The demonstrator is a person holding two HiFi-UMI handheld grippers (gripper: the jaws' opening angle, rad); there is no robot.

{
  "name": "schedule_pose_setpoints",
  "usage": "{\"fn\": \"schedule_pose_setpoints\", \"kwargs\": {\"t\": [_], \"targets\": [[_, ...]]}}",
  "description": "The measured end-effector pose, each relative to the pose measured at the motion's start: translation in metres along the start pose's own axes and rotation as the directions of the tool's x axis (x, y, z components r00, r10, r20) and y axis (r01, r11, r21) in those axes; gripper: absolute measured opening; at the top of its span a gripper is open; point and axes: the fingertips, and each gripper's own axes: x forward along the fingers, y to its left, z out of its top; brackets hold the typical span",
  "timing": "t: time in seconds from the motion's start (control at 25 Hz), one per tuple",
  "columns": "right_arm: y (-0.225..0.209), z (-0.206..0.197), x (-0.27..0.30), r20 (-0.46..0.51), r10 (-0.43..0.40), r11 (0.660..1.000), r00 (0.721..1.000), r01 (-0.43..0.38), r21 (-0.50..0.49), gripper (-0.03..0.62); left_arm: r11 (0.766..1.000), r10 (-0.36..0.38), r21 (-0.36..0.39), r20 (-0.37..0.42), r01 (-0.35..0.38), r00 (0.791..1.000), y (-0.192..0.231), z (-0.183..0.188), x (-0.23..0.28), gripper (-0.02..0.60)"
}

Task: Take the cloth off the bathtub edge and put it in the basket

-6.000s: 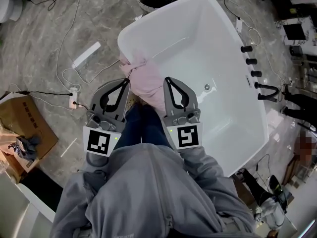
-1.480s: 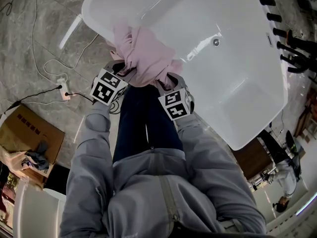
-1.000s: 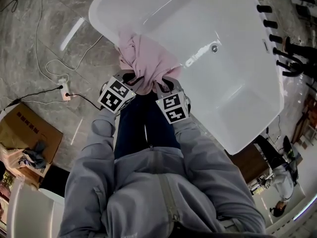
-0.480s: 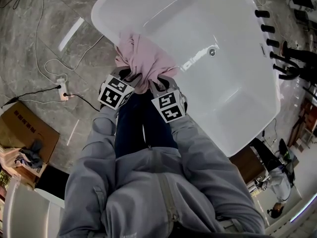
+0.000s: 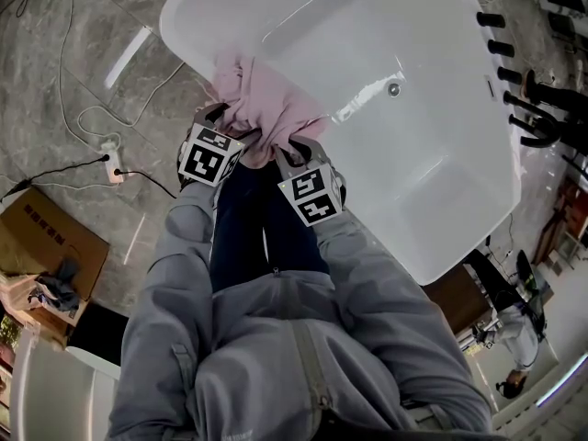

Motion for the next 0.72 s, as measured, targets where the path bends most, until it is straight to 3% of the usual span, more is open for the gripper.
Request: {"fn": "schedule_pose_setpoints", "kwargs": {"t": [0.2, 0.36, 0.48, 0.72], "targets": [[-0.002, -0.003, 0.002, -0.006, 0.009, 1.000, 1.000, -0.009, 0.001, 0.041, 0.980, -0.170, -0.116, -0.033, 0.165, 0.985, -0.003, -0.004, 0.011, 0.365], [-0.002, 0.000, 0.003, 0.005, 0.019, 1.000, 1.000, -0.019, -0.011, 0.041, 0.956, -0.266, -0.142, -0.054, 0.256, 0.963, -0.007, -0.003, 0.014, 0.359], [-0.002, -0.001, 0.003, 0.006, 0.026, 1.000, 1.000, -0.026, -0.015, 0.041, 0.942, -0.307, -0.155, -0.048, 0.297, 0.951, -0.018, -0.002, 0.012, 0.239], [0.000, 0.001, 0.005, 0.006, 0.035, 0.999, 0.999, -0.034, -0.023, 0.041, 0.942, -0.297, -0.161, -0.004, 0.293, 0.955, -0.024, -0.003, 0.006, 0.135]]}}
